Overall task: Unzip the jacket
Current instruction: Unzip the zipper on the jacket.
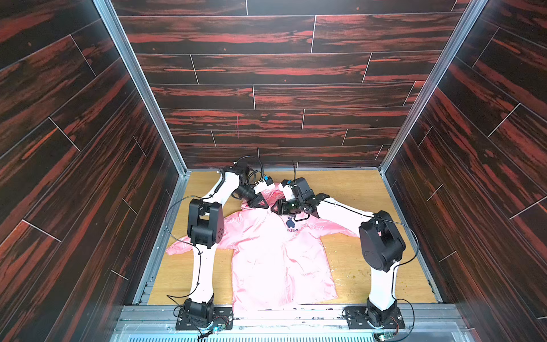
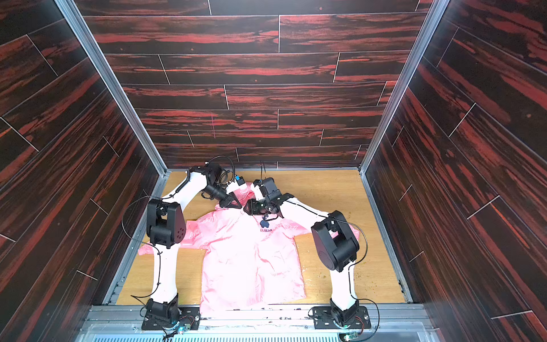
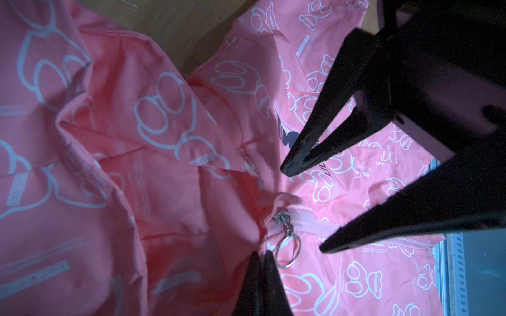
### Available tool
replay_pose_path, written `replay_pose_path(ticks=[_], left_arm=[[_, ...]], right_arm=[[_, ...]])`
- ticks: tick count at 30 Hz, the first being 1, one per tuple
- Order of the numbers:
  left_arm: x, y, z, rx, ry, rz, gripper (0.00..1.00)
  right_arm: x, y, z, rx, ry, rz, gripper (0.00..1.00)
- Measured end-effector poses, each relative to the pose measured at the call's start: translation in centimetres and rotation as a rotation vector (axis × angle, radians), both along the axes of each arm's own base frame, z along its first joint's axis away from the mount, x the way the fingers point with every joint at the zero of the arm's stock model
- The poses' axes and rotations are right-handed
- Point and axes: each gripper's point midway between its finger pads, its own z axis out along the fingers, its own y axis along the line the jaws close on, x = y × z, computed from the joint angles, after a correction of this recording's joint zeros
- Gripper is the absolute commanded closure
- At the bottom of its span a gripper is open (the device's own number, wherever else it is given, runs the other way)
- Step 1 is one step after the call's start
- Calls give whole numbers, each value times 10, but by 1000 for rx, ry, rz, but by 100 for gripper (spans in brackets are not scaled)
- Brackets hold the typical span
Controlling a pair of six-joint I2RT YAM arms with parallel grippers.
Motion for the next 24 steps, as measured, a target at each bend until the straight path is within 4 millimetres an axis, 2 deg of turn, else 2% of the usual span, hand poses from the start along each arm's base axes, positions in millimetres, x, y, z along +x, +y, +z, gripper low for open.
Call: replay_pose_path(ticks=[5, 10, 14, 24], left_arm=[[-1, -1, 2, -17, 8, 0, 100], [-2, 0, 2, -18, 11, -1, 100], [-3, 0, 2, -18, 15, -1, 100], [-4, -1, 3, -23, 20, -2, 100]], right_arm=[[-7, 4, 0, -7, 29, -3, 61], [-10, 9, 6, -16, 40, -5, 58], [-14, 7, 2, -36, 56, -15, 57], [-17, 14, 10, -26, 85, -48, 65]])
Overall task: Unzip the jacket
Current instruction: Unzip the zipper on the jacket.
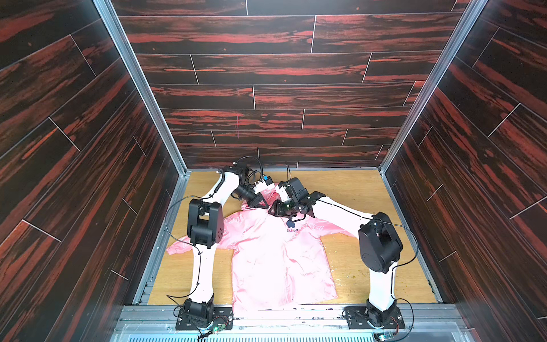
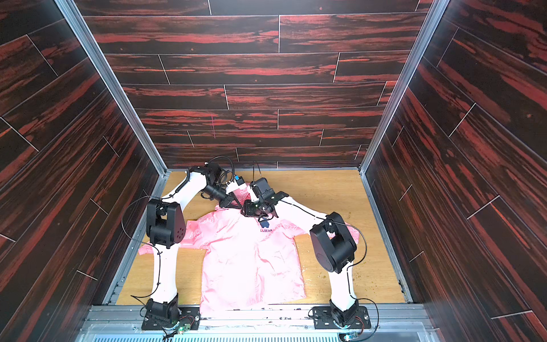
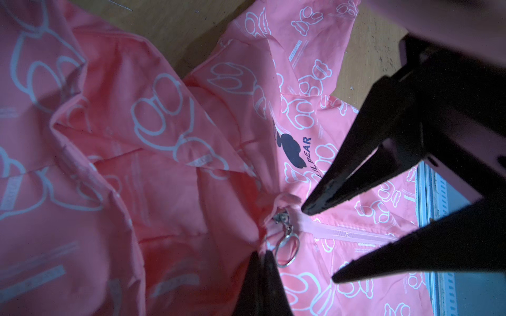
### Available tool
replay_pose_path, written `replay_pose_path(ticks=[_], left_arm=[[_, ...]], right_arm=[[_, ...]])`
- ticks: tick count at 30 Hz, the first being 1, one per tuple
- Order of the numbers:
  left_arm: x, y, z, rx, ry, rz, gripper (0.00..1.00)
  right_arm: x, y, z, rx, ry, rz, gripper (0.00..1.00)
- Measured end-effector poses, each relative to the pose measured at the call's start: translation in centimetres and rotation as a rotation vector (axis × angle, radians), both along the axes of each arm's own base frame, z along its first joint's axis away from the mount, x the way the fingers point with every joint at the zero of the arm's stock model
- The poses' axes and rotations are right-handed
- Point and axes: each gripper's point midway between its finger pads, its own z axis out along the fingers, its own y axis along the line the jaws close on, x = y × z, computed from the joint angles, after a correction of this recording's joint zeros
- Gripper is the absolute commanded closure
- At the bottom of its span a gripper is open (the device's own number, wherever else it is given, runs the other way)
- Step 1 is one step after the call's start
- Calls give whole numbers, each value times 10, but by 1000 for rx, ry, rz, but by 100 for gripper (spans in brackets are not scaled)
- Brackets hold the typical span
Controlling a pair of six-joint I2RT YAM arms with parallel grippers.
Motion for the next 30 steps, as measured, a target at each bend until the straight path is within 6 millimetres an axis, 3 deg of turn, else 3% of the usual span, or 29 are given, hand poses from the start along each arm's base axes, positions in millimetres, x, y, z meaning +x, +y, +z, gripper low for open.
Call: replay_pose_path(ticks=[4, 19, 30], left_arm=[[0, 0, 0, -3, 1, 0, 100], [-2, -1, 2, -16, 11, -1, 100], [-2, -1, 3, -26, 12, 1, 100]], right_arm=[[2, 3, -1, 19, 10, -13, 67], [9, 4, -32, -23, 64, -59, 67], [17, 7, -30, -38, 42, -62, 82]])
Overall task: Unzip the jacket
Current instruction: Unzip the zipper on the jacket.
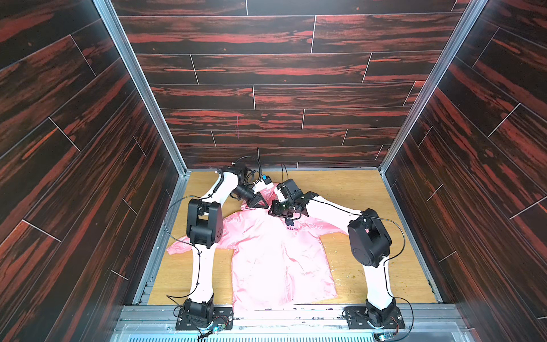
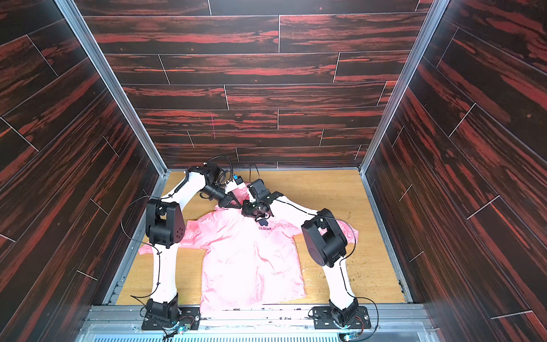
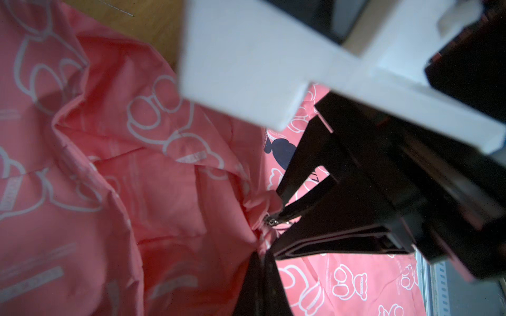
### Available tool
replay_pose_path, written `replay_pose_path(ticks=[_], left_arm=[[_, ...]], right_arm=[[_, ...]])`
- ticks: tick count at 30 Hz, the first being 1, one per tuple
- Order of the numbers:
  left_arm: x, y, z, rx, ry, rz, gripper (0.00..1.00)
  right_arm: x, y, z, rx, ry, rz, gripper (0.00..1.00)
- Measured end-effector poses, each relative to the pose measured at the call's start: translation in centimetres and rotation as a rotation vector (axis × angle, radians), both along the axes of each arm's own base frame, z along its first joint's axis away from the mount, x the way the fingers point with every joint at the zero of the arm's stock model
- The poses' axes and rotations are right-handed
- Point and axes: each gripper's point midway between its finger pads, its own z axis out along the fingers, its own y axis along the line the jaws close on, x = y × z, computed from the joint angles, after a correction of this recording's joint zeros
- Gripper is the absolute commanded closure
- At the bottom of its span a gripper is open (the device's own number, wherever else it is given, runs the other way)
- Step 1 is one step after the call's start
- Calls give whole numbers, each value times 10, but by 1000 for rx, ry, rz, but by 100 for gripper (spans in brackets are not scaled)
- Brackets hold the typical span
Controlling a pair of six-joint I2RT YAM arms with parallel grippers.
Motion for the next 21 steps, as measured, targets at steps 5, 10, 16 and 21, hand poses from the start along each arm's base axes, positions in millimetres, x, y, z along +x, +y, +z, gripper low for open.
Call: replay_pose_path(ticks=[5, 10, 16, 21], left_arm=[[-1, 0, -1, 2, 3, 0, 100], [0, 2, -4, 13, 3, 2, 100], [-2, 0, -9, 34, 2, -2, 100], [-1, -2, -13, 27, 9, 8, 100]], right_arm=[[0, -1, -1, -19, -17, 10, 85], [-1, -4, -6, -42, -35, 24, 92], [-2, -5, -11, -63, -61, 53, 100], [-2, -10, -16, -111, -85, 66, 100]])
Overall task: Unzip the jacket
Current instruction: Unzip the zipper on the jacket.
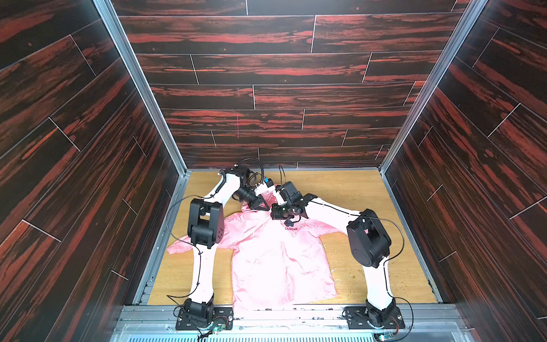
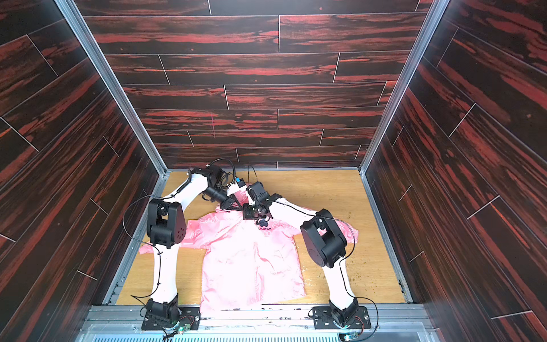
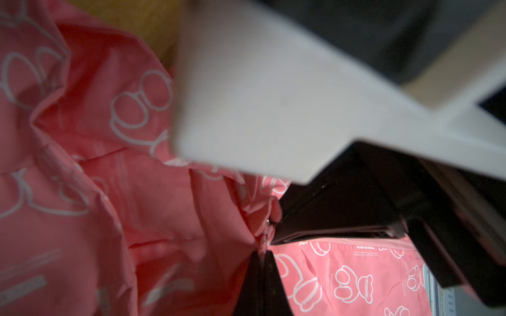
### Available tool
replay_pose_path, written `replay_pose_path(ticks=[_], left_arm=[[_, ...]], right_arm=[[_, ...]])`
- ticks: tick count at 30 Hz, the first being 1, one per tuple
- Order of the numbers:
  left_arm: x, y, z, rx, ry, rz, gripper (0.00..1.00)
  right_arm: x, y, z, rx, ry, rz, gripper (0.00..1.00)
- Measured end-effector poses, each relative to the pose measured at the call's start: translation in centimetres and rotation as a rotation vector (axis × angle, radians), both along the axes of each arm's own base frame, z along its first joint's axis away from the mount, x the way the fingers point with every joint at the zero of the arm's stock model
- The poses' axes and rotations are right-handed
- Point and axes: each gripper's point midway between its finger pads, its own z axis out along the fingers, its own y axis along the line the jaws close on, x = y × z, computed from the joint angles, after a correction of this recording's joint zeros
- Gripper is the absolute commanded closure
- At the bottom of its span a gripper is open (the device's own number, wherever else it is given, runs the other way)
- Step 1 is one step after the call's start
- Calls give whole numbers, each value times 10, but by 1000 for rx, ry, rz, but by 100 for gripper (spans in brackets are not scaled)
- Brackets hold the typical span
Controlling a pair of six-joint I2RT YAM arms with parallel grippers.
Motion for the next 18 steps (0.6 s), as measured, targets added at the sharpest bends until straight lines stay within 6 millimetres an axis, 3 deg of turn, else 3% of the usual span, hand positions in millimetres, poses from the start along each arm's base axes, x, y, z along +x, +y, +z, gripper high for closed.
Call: replay_pose_path(ticks=[6, 8, 13, 18], left_arm=[[7, -4, 4, -30, -8, 25, 100], [9, -4, 5, -38, -12, 29, 100], [8, -6, 6, -45, 5, 37, 100], [9, -3, 6, -42, 6, 45, 100]], right_arm=[[9, -5, 0, -44, -63, -17, 100], [11, -7, 1, -47, -90, -9, 94], [6, -10, 6, -53, -147, 55, 88], [0, -19, -5, -54, -114, 85, 88]])
